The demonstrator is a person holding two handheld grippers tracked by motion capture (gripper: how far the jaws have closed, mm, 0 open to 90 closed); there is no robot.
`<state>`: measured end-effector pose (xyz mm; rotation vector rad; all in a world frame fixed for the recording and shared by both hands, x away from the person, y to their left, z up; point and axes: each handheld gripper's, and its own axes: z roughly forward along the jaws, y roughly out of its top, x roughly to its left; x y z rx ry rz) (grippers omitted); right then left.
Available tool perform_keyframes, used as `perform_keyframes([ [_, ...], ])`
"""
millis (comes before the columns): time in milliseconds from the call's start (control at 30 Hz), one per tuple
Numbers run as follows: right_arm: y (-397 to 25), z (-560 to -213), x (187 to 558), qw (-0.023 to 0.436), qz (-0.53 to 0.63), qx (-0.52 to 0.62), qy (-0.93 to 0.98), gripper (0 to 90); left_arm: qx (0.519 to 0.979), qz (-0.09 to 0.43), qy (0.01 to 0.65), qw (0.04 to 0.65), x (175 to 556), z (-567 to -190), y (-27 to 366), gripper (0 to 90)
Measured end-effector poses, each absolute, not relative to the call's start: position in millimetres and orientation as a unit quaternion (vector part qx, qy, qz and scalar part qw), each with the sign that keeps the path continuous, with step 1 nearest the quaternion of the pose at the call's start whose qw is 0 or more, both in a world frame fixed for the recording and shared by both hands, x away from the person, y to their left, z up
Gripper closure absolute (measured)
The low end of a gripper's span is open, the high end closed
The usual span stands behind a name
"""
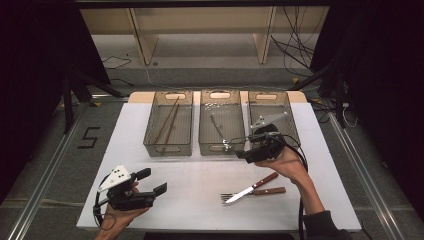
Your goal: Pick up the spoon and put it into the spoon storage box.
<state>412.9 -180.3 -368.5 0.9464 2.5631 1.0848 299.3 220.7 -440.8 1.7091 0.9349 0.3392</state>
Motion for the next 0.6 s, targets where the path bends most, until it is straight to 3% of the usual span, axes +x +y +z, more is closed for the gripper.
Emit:
perform_keyframes([
  [600, -187, -387, 395, 0.088, 0.347, 0.292, 0.887, 25.0, 0.723, 0.147, 0.393, 0.549, 300, -440, 218, 16.0],
])
